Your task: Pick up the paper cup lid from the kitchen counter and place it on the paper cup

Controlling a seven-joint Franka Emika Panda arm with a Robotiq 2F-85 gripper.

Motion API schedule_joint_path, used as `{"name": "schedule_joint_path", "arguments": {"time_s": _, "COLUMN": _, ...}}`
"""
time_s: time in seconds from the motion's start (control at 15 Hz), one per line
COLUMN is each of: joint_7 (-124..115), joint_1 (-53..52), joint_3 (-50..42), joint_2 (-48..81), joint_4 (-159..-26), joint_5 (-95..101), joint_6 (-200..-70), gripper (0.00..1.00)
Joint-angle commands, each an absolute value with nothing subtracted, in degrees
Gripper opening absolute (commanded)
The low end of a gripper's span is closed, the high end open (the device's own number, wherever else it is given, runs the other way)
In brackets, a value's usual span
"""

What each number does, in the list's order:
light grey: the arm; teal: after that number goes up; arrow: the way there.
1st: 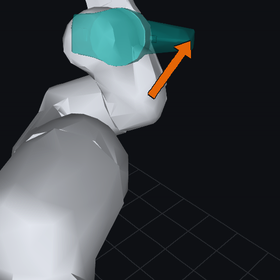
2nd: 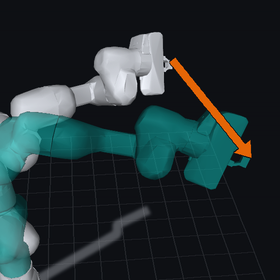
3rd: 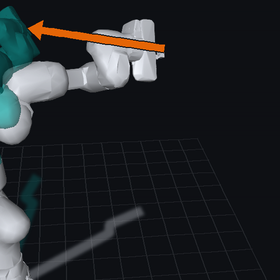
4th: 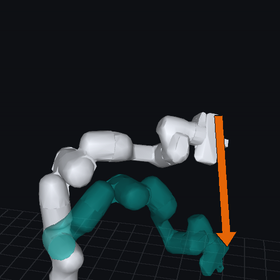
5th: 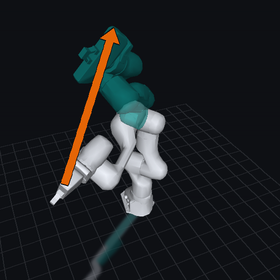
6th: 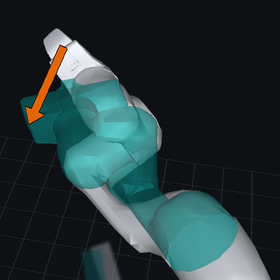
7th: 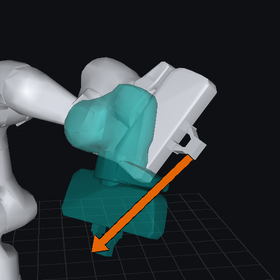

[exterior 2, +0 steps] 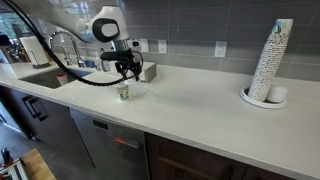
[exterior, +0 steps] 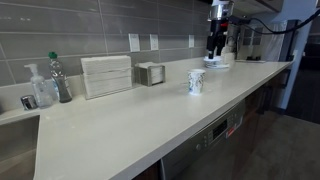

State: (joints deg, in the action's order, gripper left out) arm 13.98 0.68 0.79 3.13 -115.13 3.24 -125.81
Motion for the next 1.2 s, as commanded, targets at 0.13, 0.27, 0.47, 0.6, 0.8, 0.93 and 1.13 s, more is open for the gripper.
{"name": "schedule_joint_path", "arguments": {"time_s": 0.13, "joint_7": 6.17, "joint_1": -1.73, "joint_3": 2.49, "joint_2": -1.44, "joint_4": -119.34, "joint_5": 0.93, "joint_6": -127.3, "gripper": 0.56}}
{"name": "schedule_joint_path", "arguments": {"time_s": 0.27, "joint_7": 6.51, "joint_1": -1.86, "joint_3": 2.49, "joint_2": 0.36, "joint_4": -116.87, "joint_5": 2.29, "joint_6": -125.84, "gripper": 0.81}}
{"name": "schedule_joint_path", "arguments": {"time_s": 0.47, "joint_7": 6.39, "joint_1": -1.92, "joint_3": 2.48, "joint_2": -0.33, "joint_4": -117.3, "joint_5": 1.95, "joint_6": -125.85, "gripper": 0.81}}
{"name": "schedule_joint_path", "arguments": {"time_s": 0.6, "joint_7": 6.39, "joint_1": -1.91, "joint_3": 2.47, "joint_2": -0.33, "joint_4": -117.32, "joint_5": 1.88, "joint_6": -125.85, "gripper": 0.81}}
{"name": "schedule_joint_path", "arguments": {"time_s": 0.8, "joint_7": 6.72, "joint_1": -2.63, "joint_3": 3.18, "joint_2": -0.08, "joint_4": -117.39, "joint_5": 3.37, "joint_6": -125.93, "gripper": 0.56}}
{"name": "schedule_joint_path", "arguments": {"time_s": 0.93, "joint_7": 7.16, "joint_1": -3.47, "joint_3": 4.01, "joint_2": 0.16, "joint_4": -117.71, "joint_5": 3.73, "joint_6": -125.57, "gripper": 0.56}}
{"name": "schedule_joint_path", "arguments": {"time_s": 1.13, "joint_7": 5.99, "joint_1": -4.45, "joint_3": 4.9, "joint_2": 0.91, "joint_4": -118.0, "joint_5": 4.94, "joint_6": -125.91, "gripper": 0.56}}
